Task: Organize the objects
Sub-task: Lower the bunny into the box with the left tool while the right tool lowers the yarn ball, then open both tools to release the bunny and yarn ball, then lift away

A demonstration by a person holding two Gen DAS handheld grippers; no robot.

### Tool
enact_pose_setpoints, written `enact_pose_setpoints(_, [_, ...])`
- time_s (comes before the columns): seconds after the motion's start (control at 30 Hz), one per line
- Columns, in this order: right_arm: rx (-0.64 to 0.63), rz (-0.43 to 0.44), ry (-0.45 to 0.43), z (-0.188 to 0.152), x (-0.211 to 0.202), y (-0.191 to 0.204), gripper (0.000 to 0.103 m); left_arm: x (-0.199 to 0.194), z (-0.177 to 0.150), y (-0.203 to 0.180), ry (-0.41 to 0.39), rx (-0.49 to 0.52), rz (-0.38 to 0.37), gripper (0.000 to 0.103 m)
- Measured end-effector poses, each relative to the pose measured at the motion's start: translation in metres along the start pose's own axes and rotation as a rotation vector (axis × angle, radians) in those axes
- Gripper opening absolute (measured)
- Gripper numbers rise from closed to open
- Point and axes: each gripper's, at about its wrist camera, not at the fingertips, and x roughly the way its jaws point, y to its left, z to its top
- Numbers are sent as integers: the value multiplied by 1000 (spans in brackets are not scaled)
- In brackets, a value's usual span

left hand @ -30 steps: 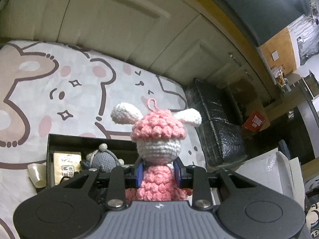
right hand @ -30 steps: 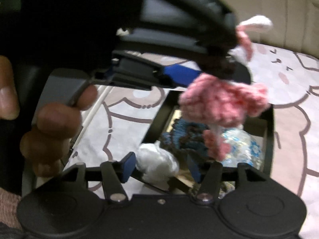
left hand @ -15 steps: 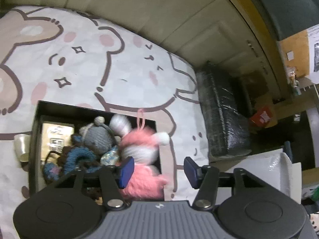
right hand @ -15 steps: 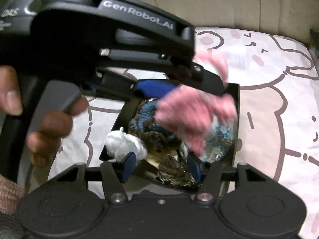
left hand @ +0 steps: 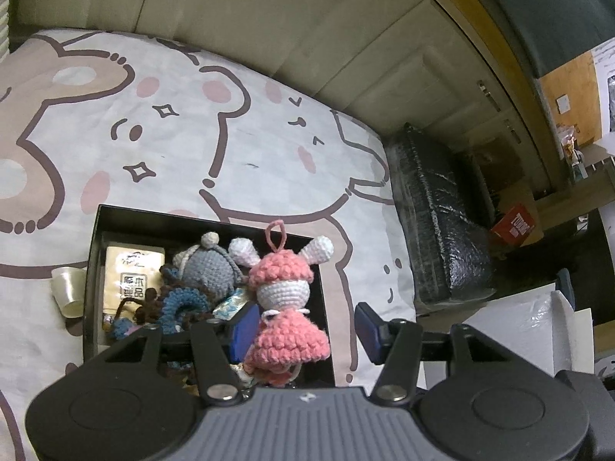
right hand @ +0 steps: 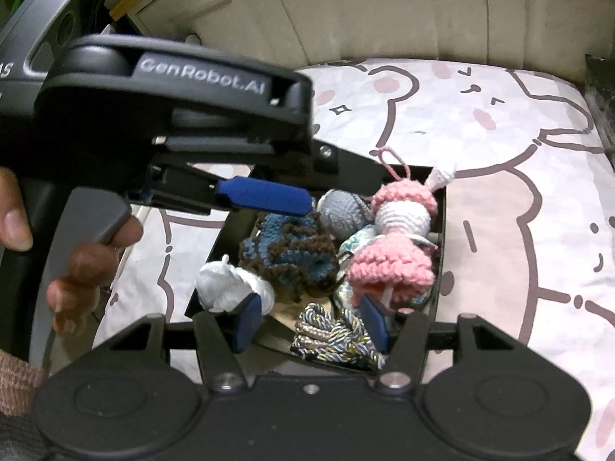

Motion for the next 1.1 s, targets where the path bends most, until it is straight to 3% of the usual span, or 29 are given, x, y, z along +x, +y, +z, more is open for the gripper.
enact_pose_setpoints(0.3, [-13, -9, -10, 3, -4, 4, 60, -12, -3, 2, -20, 9, 30, 56])
enact_pose_setpoints(0.53, [-75, -90, -37, 7, -16, 9, 67, -30, -7, 4, -56, 15, 92, 60])
enact_pose_setpoints(0.77, [-57, -140, -74, 9, -33, 5, 75, -61, -10, -1, -129, 56, 195, 68])
enact_pose_setpoints(0.93, [-32, -164, -109, 8, -48, 2, 79, -79, -18, -9, -176, 103, 295, 80])
enact_pose_setpoints(1.1, [-8, -187, -154, 4, -66, 0, 82, -98, -32, -13, -216, 140, 355, 81])
